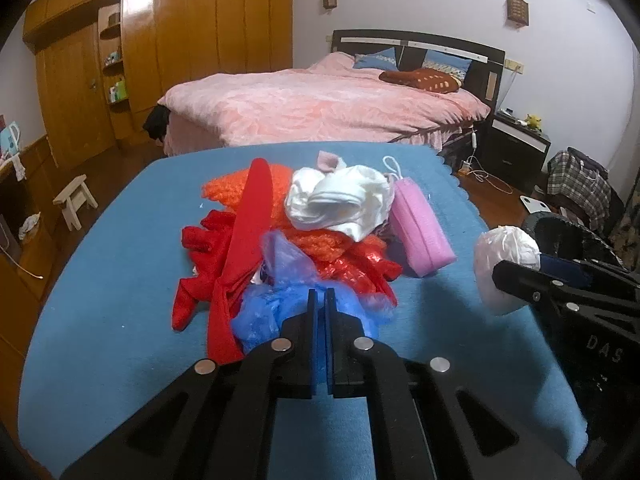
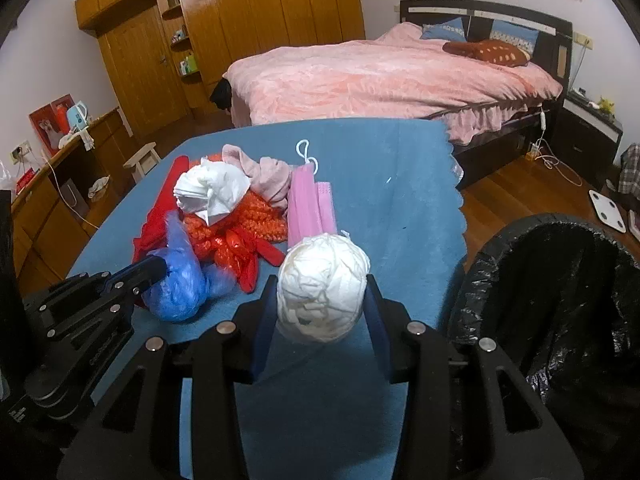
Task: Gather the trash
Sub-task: 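Carry both items over the black bin and open both tools to drop them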
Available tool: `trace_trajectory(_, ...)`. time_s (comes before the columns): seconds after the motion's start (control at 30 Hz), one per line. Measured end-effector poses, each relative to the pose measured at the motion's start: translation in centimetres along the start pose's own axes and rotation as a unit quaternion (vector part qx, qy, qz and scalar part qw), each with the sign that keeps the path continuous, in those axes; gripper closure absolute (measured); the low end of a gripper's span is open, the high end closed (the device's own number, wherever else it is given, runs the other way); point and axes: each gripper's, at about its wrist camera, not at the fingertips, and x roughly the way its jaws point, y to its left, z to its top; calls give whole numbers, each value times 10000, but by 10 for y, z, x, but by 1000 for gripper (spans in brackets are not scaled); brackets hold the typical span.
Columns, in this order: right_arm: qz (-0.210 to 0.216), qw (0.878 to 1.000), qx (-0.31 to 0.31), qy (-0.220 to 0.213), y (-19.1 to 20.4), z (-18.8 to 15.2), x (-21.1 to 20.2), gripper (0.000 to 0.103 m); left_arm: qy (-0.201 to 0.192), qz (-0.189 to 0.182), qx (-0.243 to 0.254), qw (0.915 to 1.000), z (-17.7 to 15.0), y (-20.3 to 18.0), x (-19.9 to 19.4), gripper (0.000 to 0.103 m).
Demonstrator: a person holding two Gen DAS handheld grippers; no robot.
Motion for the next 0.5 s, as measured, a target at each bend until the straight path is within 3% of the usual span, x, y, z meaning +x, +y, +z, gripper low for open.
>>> trace_trajectory(0.1, -9, 10000, 34, 22, -1, -2, 0, 62, 147, 18, 49, 9999, -3, -2, 6, 100)
trace_trajectory(0.17, 1, 10000, 40, 38, -1, -3, 0, 62, 231, 2, 53, 9997, -5, -4, 10, 94)
trace_trajectory(0.23, 6, 10000, 26, 49, -1, -3, 1, 61, 272, 127, 66, 9995, -7, -5, 13, 57)
trace_trajectory(0.27, 3, 10000, 25, 58, -1, -3, 2, 61, 257, 192, 53, 9995, -8, -5, 13, 51)
trace_trajectory(0.5, -12, 9998, 104, 146, -4, -9, 9, 61, 520, 153, 125, 9985, -13, -8, 31, 50)
